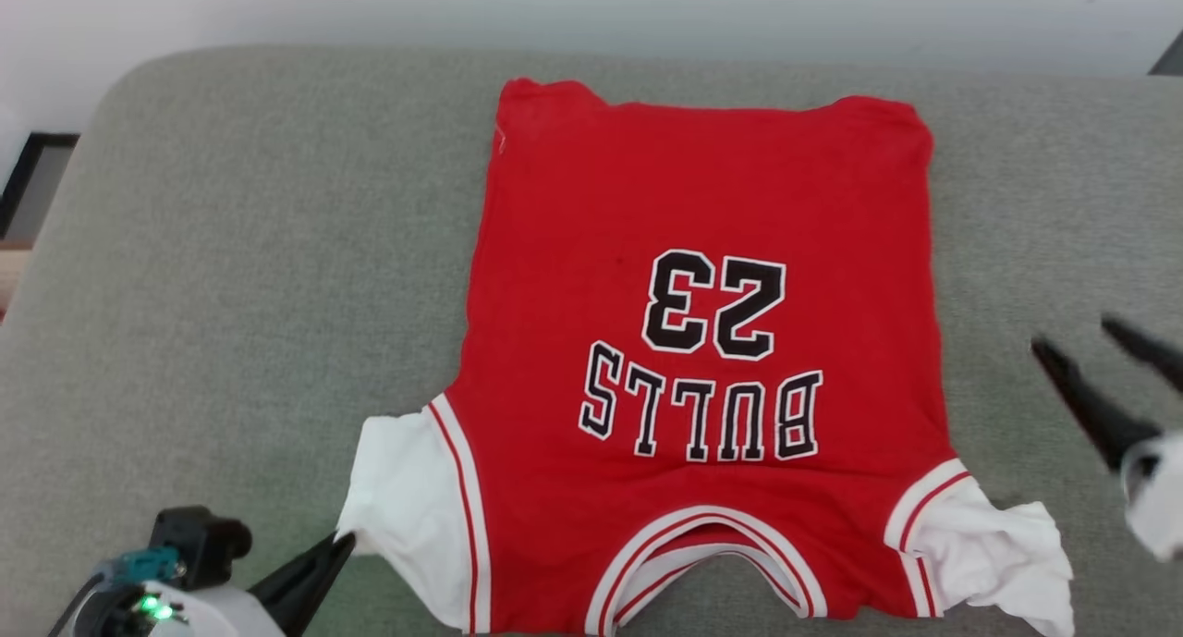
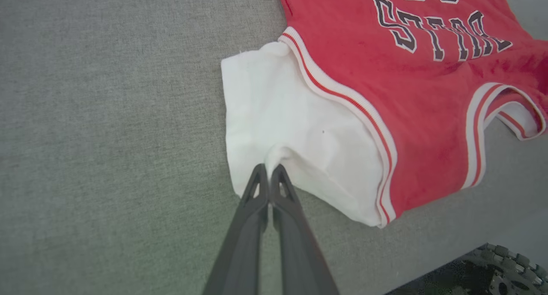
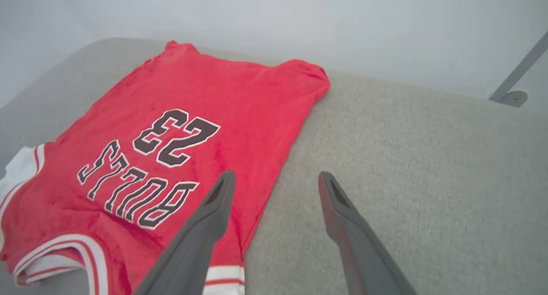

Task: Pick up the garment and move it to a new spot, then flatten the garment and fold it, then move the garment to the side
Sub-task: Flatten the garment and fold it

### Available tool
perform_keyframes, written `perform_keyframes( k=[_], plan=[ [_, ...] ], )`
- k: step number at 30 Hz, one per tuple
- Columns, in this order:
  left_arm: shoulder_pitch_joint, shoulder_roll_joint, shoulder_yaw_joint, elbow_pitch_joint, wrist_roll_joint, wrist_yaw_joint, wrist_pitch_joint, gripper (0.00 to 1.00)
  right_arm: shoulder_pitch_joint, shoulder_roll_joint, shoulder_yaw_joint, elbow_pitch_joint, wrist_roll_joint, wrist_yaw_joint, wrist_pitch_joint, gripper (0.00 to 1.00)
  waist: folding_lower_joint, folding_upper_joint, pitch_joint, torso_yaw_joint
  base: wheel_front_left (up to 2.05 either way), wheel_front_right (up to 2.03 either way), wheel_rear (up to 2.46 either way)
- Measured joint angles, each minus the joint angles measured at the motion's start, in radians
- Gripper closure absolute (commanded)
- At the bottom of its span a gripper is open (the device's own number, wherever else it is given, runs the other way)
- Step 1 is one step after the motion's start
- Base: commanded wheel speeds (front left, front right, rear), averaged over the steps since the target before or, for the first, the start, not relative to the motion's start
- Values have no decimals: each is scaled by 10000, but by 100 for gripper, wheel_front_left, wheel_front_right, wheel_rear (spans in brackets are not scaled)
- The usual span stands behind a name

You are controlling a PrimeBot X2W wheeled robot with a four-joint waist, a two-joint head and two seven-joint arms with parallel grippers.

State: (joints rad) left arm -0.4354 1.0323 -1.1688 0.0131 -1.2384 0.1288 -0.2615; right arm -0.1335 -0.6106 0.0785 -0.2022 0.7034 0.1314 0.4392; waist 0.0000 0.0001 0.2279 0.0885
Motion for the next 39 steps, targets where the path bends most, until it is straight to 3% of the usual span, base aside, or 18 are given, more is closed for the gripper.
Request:
perform_keyframes(
  k=[6, 14, 23, 31, 32, 33, 39],
  plan=[
    [-226, -558, 673, 61, 679, -127, -4, 100, -2862, 1106, 320, 2326, -1168, 2, -360, 0, 0, 0, 398, 404, 0, 0, 0],
    [-612, -1377, 1106, 364, 1361, -640, -4, 100, -6424, 1488, 546, 6730, -2052, 0, -454, 0, 0, -1, 1012, 1139, 0, 0, 0],
    [-1159, -2324, 1139, 966, 1820, -1400, -4, 100, -9095, 1737, -711, 10769, -3103, 0, 385, 0, 0, 0, 1706, 2162, 0, 0, 0],
    [-1382, -2817, 1129, 1567, 1919, -1825, -17, 100, -10396, 1712, -1914, 12974, -4546, -2, 1202, 0, 0, 0, 2236, 2959, 0, 0, 0],
    [-1387, -2859, 1143, 1607, 1921, -1864, -17, 100, -10549, 1691, -2021, 13156, -4759, -4, 1300, 8, 0, 0, 2289, 3024, 0, 0, 0],
    [-1387, -2892, 1166, 1649, 1923, -1904, -17, 100, -10711, 1659, -2094, 13334, -4951, -4, 1455, 100, 0, 0, 2338, 3080, 0, 0, 0],
    [-1320, -2947, 1406, 1831, 1910, -1988, -19, 100, -11218, 1799, -2615, 13802, -6032, 2, 1574, 100, 0, -1, 2405, 3113, 0, 0, 0]
  ],
)
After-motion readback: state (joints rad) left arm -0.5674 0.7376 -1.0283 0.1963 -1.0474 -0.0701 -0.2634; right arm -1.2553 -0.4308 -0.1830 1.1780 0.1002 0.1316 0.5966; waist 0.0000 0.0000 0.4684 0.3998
